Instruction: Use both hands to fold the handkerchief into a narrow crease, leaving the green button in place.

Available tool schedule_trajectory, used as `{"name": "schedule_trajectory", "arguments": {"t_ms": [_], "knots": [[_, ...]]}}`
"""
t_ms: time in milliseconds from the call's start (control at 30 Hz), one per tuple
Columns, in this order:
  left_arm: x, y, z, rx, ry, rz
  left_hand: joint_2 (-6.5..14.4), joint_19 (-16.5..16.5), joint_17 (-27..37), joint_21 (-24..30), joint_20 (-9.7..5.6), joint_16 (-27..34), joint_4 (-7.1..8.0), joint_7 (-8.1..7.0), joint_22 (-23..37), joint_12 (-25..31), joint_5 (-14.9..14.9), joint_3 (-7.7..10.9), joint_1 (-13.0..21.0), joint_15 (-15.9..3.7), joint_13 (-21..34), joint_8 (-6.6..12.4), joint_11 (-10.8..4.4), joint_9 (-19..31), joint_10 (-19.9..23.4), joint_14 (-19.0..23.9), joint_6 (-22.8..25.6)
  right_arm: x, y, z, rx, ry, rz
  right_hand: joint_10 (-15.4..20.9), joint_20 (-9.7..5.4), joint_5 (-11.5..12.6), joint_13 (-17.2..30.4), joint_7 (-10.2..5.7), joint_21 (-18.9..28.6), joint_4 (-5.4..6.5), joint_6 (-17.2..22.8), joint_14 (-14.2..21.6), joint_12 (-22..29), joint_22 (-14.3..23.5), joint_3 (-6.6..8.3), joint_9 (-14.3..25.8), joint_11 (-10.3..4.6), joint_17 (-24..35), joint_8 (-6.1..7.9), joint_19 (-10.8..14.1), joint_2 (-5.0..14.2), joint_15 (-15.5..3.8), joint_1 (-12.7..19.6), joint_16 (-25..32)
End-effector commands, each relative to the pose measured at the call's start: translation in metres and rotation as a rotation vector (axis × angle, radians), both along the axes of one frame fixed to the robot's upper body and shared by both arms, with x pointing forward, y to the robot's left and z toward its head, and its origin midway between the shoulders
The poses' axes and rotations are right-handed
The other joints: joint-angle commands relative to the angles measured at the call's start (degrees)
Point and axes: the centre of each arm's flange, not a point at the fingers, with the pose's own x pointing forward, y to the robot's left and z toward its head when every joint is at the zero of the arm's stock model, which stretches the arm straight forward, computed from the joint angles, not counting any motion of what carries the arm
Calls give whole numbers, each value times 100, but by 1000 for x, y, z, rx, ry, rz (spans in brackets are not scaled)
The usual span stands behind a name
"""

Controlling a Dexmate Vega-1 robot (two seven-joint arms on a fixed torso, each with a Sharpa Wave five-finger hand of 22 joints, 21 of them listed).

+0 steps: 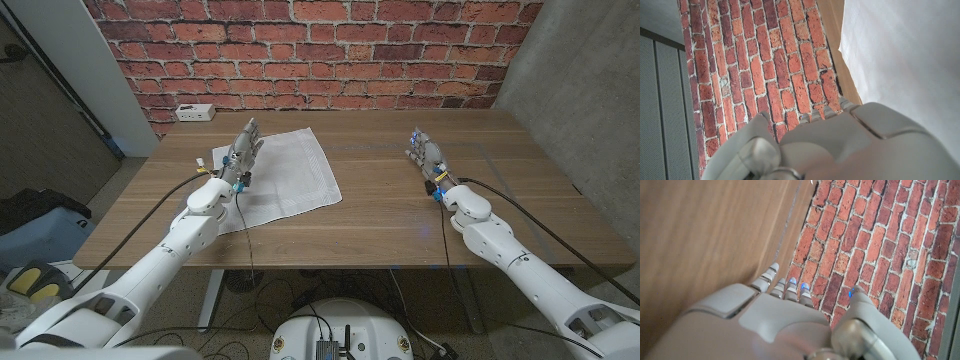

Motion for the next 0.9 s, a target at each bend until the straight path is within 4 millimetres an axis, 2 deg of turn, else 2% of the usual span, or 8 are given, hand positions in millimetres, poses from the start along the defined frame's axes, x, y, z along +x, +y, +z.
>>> {"name": "schedule_trajectory", "arguments": {"t_ms": [33,233,433,500,533,600,667,900], "knots": [[-9,10,5,123,-57,-174,-3,-44,8,43,-4,35,-8,-3,25,31,35,33,54,2,24,33,-4,26,-589,-766,-319,-97,99,11,-19,-141,57,10,-16,34,32,-27,39,2,47,-40,30,16,27,30,41,21,37,69,9,15,42,24],[-18,3,12,133,-79,-131,-4,-25,6,49,30,59,-21,-2,23,60,41,27,47,38,24,57,-2,26,-525,-702,-269,-86,89,13,-20,-163,91,20,-20,33,32,-19,40,-5,53,-30,33,15,29,30,44,21,38,74,11,17,46,27],[-30,-6,15,178,-87,-79,-13,50,4,73,237,100,-49,-34,22,109,47,16,41,133,27,83,23,30,-387,-535,-182,-85,81,13,-39,-167,96,107,100,37,32,-30,37,-49,111,33,63,15,71,30,127,12,58,76,63,101,111,43],[-32,-8,15,198,-75,-66,-21,65,4,76,353,109,-65,-56,22,117,48,11,42,172,28,98,27,31,-349,-466,-117,-87,79,11,-45,-165,93,133,119,36,32,-46,37,-70,127,93,70,14,92,30,140,9,61,80,87,132,144,61],[-33,-9,14,206,-72,-63,-30,-45,5,31,580,102,-82,-80,25,117,47,5,39,189,30,94,43,33,-327,-422,-94,-88,79,10,-47,-165,90,148,144,35,32,-51,40,-82,138,113,73,14,101,30,155,8,64,89,97,147,161,66],[-36,-11,14,216,-70,-51,-38,-205,8,-25,825,96,-94,-122,31,120,45,-4,28,230,34,102,65,36,-290,-373,-25,-91,78,9,-57,-163,83,183,167,32,33,-73,48,-102,162,149,84,14,121,30,169,6,70,114,119,177,192,74],[-40,-12,13,224,-68,-36,-43,-258,14,-28,989,118,-97,-203,42,124,39,-15,7,404,37,109,71,40,-250,-246,52,-93,77,8,-68,-161,76,209,193,29,33,-88,51,-121,180,196,90,14,140,30,168,4,73,125,140,188,223,86],[-57,-13,15,290,-70,37,-50,-302,22,-20,1126,148,-110,-261,55,165,27,-22,-10,592,42,135,155,45,-96,-61,199,-102,77,12,-115,-172,43,268,235,19,34,-123,53,-165,251,255,103,14,182,31,177,1,92,141,181,215,290,94]]}}
